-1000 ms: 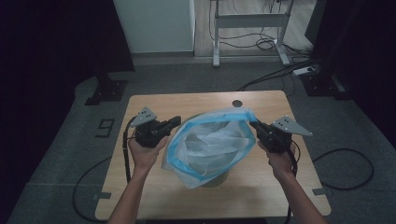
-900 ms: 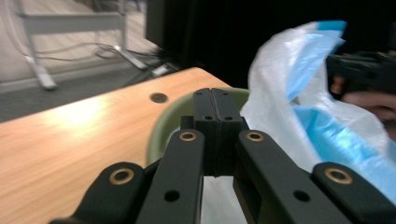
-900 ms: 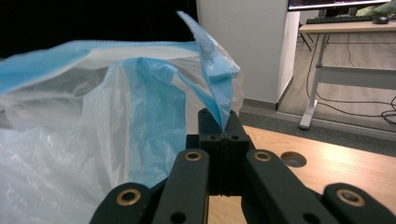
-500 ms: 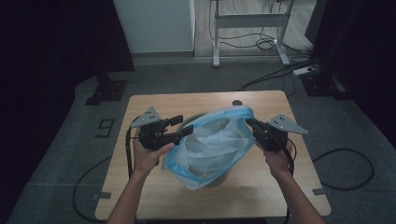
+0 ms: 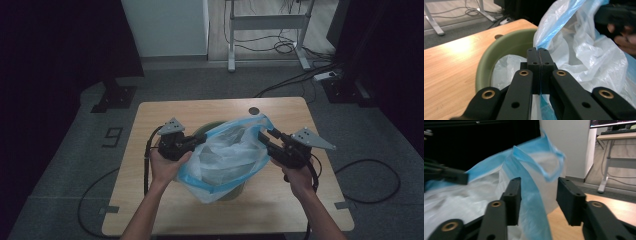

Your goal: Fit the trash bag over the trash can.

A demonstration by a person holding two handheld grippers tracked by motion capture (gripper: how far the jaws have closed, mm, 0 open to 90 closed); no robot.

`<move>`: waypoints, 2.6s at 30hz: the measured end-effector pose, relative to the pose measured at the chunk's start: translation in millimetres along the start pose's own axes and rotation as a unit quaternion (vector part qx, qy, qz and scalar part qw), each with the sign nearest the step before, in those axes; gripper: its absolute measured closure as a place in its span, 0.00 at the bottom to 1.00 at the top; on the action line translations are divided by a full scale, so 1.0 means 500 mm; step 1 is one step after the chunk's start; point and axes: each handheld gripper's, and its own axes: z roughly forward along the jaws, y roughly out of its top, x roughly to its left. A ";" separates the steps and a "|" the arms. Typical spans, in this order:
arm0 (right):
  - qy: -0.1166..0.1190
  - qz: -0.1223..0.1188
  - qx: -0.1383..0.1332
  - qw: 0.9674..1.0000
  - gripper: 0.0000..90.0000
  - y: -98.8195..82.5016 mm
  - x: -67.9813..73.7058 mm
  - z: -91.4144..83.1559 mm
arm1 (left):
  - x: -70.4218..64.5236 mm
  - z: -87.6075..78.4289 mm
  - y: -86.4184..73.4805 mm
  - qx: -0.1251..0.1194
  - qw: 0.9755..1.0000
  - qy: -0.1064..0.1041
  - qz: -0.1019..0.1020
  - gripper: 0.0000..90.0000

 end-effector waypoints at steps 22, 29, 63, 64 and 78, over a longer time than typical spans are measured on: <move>0.033 -0.083 0.037 0.995 0.99 0.006 0.018 0.039 | 0.037 -0.029 0.008 -0.052 0.998 0.010 -0.024 1.00; -0.007 -0.039 0.046 0.998 0.99 0.003 -0.047 0.055 | 0.092 -0.023 0.001 -0.047 0.997 0.025 -0.061 1.00; -0.006 0.043 0.157 0.987 0.99 -0.127 -0.110 0.145 | 0.154 0.031 -0.099 0.035 0.992 0.016 -0.121 0.99; -0.008 0.042 0.156 0.987 0.99 -0.126 -0.111 0.143 | 0.153 0.030 -0.098 0.034 0.992 0.016 -0.121 0.99; -0.021 -0.003 0.064 0.998 0.52 -0.050 -0.077 0.012 | 0.140 0.022 -0.092 0.018 0.993 0.011 -0.113 0.99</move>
